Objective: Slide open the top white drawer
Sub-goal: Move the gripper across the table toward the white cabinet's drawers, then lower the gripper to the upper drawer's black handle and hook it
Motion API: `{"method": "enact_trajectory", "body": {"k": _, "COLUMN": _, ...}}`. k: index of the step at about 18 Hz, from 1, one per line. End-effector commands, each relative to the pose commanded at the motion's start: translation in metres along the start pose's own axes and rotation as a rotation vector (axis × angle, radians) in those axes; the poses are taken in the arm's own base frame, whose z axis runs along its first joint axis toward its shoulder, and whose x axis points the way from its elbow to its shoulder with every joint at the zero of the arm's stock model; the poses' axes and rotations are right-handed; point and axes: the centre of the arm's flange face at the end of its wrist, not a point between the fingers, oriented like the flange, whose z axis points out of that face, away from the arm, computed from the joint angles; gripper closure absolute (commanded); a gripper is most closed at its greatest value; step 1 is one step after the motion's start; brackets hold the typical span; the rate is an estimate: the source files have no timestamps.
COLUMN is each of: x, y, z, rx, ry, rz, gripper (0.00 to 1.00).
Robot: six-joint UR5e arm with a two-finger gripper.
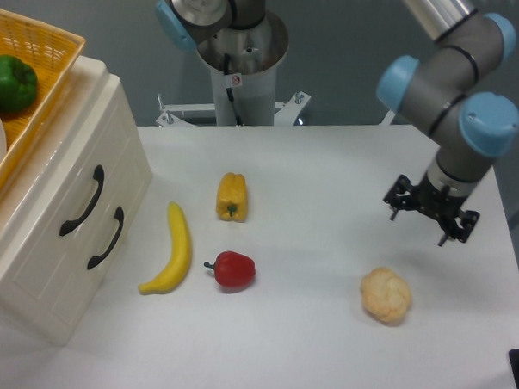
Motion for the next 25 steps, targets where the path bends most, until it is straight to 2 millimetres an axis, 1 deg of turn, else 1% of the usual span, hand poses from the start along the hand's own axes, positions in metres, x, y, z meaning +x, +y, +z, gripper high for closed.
{"method": "enact_trajectory", "body": {"k": 2, "x": 0.018, "y": -0.015, "z": -0.001, "rx": -0.004, "ry": 0.018, "rz": -0.057, "gripper": 0.0}}
{"method": "enact_trajectory", "body": {"k": 5, "x": 0.051, "y": -0.044, "z": -0.009, "rx": -0.008, "ry": 0.034, "rz": -0.123, "gripper": 0.0}}
{"method": "enact_trajectory", "body": {"k": 7, "x": 0.078, "y": -0.067, "z": -0.022, "rx": -0.002, "ry": 0.027, "rz": -0.155, "gripper": 0.0}}
{"method": "enact_trajectory", "body": {"k": 9, "x": 0.107, "y": -0.091, "z": -0.021, "rx": 0.0, "ry": 0.045, "rz": -0.166, "gripper": 0.0}}
{"method": "enact_trajectory", "body": {"k": 10, "x": 0.128, "y": -0.105, "z": -0.019, "rx": -0.013, "ry": 0.074, "rz": -0.167, "gripper": 0.0}}
{"method": "enact_trajectory", "body": {"k": 13, "x": 0.179, "y": -0.128, "z": -0.021, "rx": -0.057, "ry": 0.127, "rz": -0.138, "gripper": 0.0}}
{"method": "enact_trajectory", "body": {"k": 16, "x": 0.218, "y": -0.146, "z": -0.018, "rx": -0.088, "ry": 0.161, "rz": -0.131, "gripper": 0.0}}
{"method": "enact_trajectory", "body": {"k": 19, "x": 0.242, "y": -0.16, "z": -0.017, "rx": -0.06, "ry": 0.216, "rz": -0.179, "gripper": 0.0}}
{"method": "enact_trajectory", "body": {"k": 23, "x": 0.257, "y": -0.171, "z": -0.017, "rx": -0.017, "ry": 0.286, "rz": -0.192, "gripper": 0.0}}
{"method": "enact_trajectory", "body": {"k": 25, "x": 0.262, "y": -0.175, "z": -0.016, "rx": -0.018, "ry": 0.294, "rz": -0.219, "gripper": 0.0}}
